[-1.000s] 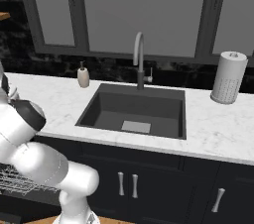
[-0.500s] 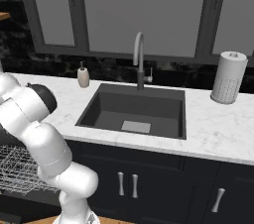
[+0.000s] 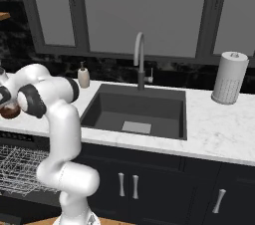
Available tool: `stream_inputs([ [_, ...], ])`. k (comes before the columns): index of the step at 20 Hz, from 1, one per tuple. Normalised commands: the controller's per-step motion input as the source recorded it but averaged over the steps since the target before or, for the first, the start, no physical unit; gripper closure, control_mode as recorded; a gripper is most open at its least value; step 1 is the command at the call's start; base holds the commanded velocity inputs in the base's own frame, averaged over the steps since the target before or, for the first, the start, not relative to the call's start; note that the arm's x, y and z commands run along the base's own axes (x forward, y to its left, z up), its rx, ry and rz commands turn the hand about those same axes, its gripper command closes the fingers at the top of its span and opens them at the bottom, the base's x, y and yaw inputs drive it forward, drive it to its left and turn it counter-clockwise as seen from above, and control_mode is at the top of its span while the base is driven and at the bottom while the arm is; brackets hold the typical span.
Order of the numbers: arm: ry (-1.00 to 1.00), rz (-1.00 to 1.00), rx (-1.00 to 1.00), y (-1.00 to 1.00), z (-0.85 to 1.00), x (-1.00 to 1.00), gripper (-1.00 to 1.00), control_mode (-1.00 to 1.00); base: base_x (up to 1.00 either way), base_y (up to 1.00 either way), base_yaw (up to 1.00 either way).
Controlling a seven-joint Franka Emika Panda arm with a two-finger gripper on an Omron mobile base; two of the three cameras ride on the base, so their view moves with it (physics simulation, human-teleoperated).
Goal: Pick up the cup and bowl from the counter, place them in the dishwasher, and close the dishwasher door.
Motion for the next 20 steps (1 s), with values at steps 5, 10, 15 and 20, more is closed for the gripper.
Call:
stream_inputs([
  [5,0.10,-0.05,-0.12,0.54,0.32,0.18,-1.00,-1.00,0.00,0.00,0.00],
  [10,0.12,-0.01,-0.08,0.18,0.30,0.21,-1.00,-1.00,0.00,0.00,0.00],
  [15,-0.04,0.00,0.00,0.01,-0.13,0.31,-1.00,-1.00,0.00,0.00,0.00],
  [20,-0.03,0.00,0.00,0.19,-0.07,0.37,-1.00,-1.00,0.00,0.00,0.00],
])
